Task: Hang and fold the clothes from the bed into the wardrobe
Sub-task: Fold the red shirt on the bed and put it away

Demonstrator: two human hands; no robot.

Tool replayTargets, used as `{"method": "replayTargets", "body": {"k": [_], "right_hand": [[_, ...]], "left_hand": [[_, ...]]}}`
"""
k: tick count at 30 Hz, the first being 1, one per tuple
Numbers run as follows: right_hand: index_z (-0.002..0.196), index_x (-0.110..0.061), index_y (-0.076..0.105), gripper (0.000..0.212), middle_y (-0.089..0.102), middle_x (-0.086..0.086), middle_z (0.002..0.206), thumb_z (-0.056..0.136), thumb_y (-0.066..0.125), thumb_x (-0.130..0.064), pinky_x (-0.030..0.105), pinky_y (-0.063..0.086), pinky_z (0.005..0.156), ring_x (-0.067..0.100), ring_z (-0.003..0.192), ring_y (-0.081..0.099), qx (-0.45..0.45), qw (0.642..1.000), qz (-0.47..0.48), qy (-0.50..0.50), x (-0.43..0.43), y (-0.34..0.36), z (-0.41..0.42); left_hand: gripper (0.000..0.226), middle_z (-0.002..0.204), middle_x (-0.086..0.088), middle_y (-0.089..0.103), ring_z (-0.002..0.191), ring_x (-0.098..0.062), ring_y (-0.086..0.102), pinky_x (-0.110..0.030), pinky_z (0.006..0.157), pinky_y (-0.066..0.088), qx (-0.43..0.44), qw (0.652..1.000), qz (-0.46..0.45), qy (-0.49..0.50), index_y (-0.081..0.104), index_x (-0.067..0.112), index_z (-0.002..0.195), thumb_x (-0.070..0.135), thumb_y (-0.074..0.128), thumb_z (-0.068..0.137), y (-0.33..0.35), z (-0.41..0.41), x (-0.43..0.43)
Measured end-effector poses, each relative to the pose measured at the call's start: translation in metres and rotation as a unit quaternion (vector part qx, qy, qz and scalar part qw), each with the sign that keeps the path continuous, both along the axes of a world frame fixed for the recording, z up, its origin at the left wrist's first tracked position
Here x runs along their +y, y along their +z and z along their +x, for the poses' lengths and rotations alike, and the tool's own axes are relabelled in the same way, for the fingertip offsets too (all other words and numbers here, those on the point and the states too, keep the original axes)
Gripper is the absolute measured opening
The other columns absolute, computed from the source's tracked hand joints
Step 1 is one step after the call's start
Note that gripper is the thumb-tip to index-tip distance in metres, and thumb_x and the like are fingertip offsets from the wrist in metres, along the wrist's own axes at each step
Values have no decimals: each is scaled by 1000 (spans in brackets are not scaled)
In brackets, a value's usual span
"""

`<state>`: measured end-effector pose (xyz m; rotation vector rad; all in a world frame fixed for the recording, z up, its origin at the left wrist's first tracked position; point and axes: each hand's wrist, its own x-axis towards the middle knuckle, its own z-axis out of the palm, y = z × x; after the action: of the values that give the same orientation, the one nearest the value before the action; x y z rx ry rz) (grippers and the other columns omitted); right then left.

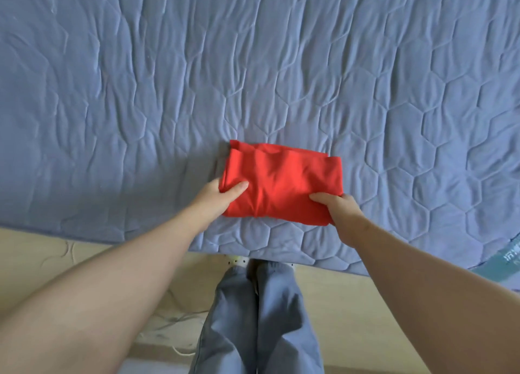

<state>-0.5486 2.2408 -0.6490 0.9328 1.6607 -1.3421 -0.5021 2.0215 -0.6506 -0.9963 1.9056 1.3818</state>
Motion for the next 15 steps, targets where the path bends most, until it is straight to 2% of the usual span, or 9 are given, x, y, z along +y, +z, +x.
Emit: {"method": "replayTargets", "body": {"k": [3,5,6,8,10,11,13,15], "right_hand": [[83,-11,61,6,61,0,75,84,67,-10,15,50,56,12,67,58,31,999,19,10,-1,-4,7],[93,-13,64,8,65,5,84,85,65,-11,30,53,77,20,79,62,93,993,44,53,-2,-4,4],[90,-18,64,7,66,5,87,86,63,-11,37,52,84,24,86,63,125,988,53,70,-3,-1,1],[79,-26,60,18,64,0,83,88,59,-10,41,50,87,21,86,61,174,981,59,68,-6,6,-7],[79,-27,59,22,61,-7,78,90,55,-8,39,49,86,16,84,58,206,976,49,47,-8,9,-14],[84,-26,60,20,61,-7,80,90,54,-8,39,49,88,16,87,58,213,975,48,45,-9,9,-16],[105,-22,59,19,62,-4,91,90,54,-11,39,48,93,20,98,60,196,976,63,73,-8,4,-16],[132,-18,44,44,58,2,111,90,53,-15,39,44,96,27,112,55,147,973,113,135,-6,-3,-13]], "left_hand": [[25,95,7,61,86,-6,56,0,62,40,42,999,-23,-10,60,19,114,23,61,89,-5,1,5],[28,94,4,61,83,-8,56,0,62,39,89,995,-54,1,60,11,116,12,62,88,-4,-5,4],[27,90,6,61,78,-5,56,-2,63,39,113,991,-68,21,60,10,113,8,62,87,-3,-8,3],[20,81,12,59,66,9,54,-3,62,39,154,983,-79,65,59,12,105,5,61,86,0,-16,3],[18,81,12,59,61,16,54,-1,62,39,180,977,-83,83,57,13,102,4,60,87,2,-24,5],[20,86,9,62,66,14,55,-1,64,39,185,976,-83,79,58,11,106,4,59,88,3,-27,7],[34,107,-3,64,90,-6,61,-7,72,40,170,979,-100,44,54,8,123,7,58,89,-2,-29,9],[52,126,-8,58,112,-23,56,-19,87,37,133,980,-146,-6,41,13,138,14,59,89,-14,-29,11]]}}
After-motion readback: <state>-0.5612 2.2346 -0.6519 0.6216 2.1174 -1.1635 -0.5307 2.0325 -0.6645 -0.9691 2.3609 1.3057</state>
